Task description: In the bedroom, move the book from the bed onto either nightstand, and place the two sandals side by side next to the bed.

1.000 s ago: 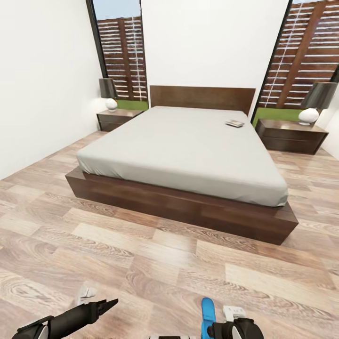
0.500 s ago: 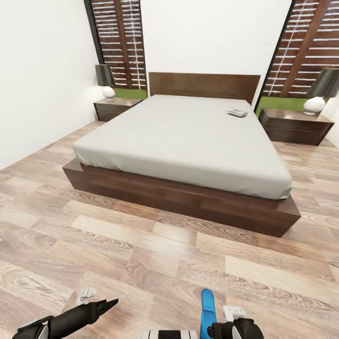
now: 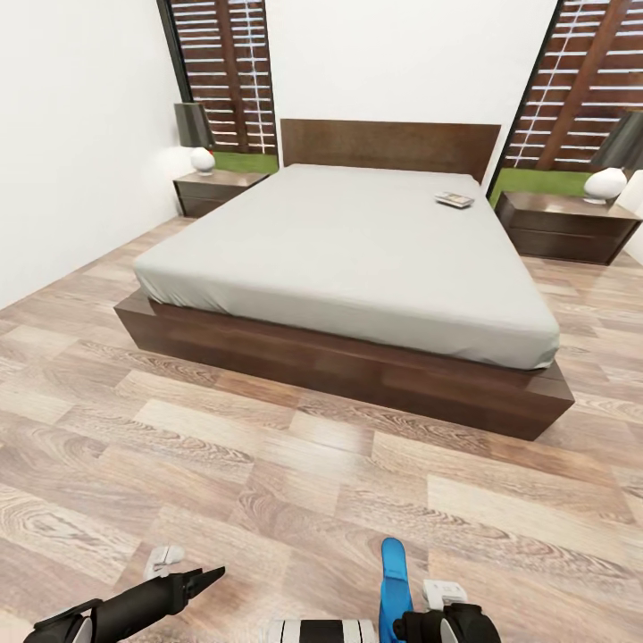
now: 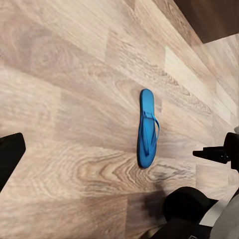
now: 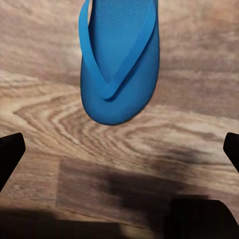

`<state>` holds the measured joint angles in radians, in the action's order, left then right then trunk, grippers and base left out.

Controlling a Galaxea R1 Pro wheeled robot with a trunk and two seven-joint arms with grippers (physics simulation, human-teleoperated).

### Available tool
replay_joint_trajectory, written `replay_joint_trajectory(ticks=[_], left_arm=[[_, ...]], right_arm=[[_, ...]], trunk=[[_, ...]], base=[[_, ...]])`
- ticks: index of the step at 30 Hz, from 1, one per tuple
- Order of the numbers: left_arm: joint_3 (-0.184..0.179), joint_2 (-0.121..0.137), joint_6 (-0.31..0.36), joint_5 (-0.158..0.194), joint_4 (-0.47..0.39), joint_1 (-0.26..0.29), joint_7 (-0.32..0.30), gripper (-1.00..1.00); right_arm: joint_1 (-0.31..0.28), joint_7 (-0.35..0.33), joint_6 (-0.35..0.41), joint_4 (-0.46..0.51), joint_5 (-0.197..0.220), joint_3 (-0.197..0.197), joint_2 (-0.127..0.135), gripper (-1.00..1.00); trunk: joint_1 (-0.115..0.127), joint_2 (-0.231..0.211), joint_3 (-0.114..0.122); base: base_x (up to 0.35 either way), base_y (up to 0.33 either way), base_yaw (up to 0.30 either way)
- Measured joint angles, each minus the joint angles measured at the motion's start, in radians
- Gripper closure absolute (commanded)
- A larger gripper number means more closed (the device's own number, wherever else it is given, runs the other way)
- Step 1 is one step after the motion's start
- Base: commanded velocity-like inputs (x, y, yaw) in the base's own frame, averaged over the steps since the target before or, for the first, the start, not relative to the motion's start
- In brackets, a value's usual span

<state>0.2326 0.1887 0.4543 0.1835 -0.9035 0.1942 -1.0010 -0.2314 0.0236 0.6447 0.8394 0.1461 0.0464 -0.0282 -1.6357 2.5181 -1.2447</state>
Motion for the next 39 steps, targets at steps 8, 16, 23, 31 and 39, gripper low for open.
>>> replay_joint_trajectory(ticks=[8,16,23,31,39], left_arm=[[0.001,0.0,0.0,0.0,0.0,0.0,0.001,-1.0],[0.001,0.001,0.0,-0.001,0.008,0.0,0.0,-1.0],[0.001,0.001,0.0,-0.001,0.031,0.0,0.0,-1.0],[0.001,0.001,-0.001,-0.002,0.033,0.0,0.0,-1.0],[0.001,0.001,-0.001,-0.002,0.034,0.0,0.001,-1.0]], right_arm=[[0.0,0.0,0.0,0.0,0.0,0.0,0.0,-1.0],[0.0,0.0,-0.001,0.0,0.0,0.001,0.0,-1.0],[0.0,0.0,0.0,0.0,0.0,0.0,0.0,-1.0],[0.0,0.0,0.0,0.0,0.0,0.001,0.0,-1.0],[0.0,0.0,0.0,0.0,0.0,0.0,0.0,-1.0]], trunk=[[0.0,0.0,0.0],[0.0,0.0,0.0],[0.0,0.0,0.0],[0.0,0.0,0.0],[0.0,0.0,0.0]], base=[[0.0,0.0,0.0],[0.0,0.158,0.0],[0.0,0.06,0.0],[0.048,0.179,0.0],[0.012,0.034,0.0]])
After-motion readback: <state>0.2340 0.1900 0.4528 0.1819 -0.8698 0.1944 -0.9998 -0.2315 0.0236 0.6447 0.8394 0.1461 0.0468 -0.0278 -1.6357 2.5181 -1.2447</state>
